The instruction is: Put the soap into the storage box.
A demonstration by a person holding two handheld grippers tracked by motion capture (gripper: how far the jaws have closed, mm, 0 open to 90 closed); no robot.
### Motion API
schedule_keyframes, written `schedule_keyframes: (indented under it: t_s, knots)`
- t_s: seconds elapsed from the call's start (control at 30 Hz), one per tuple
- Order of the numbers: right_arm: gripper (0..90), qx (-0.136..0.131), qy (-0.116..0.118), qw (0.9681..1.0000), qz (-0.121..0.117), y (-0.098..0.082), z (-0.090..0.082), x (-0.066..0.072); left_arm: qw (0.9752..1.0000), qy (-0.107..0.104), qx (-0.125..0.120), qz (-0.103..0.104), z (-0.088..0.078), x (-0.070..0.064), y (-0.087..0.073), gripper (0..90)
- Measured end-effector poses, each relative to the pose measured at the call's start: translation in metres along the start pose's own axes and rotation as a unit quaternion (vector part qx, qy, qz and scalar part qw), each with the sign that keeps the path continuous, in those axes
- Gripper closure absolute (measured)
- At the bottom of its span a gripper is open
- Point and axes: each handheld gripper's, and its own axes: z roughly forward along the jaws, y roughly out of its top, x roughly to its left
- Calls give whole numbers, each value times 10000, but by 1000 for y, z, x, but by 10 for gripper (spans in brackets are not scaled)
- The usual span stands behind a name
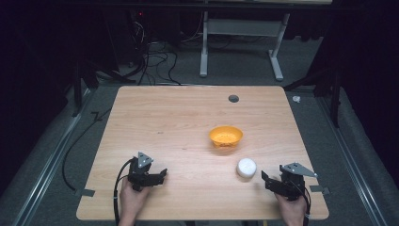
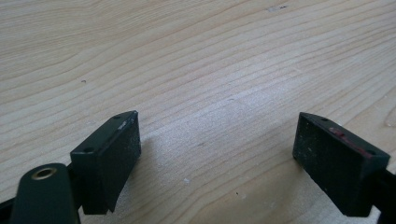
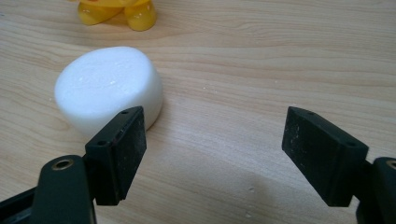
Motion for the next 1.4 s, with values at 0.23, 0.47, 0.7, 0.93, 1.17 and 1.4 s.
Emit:
schedule_keyframes:
  t_s: [0.23, 0.47, 0.7, 0.93, 1.17, 1.4]
  knots:
    - [221, -36, 163, 9998, -62, 1, -2, 8, 10000, -2, 0, 0, 0, 0, 0, 156]
    - [201, -58, 302, 9993, -195, 2, -1, 18, 10000, -3, -1, -2, 0, 0, 0, 156]
    - [165, -30, 416, 9986, -339, 4, 2, 28, 10000, 1, 0, 3, 0, 0, 0, 156]
    - [153, -6, 458, 9981, -418, 8, 6, 34, 10000, 0, 0, 4, 0, 0, 0, 156]
    - [148, 22, 550, 9968, -575, 14, 14, 44, 10000, -1, 1, 4, 0, 0, 0, 156]
    - [145, 84, 532, 9964, -649, 19, 22, 47, 10000, 7, -1, -3, 0, 0, 0, 156]
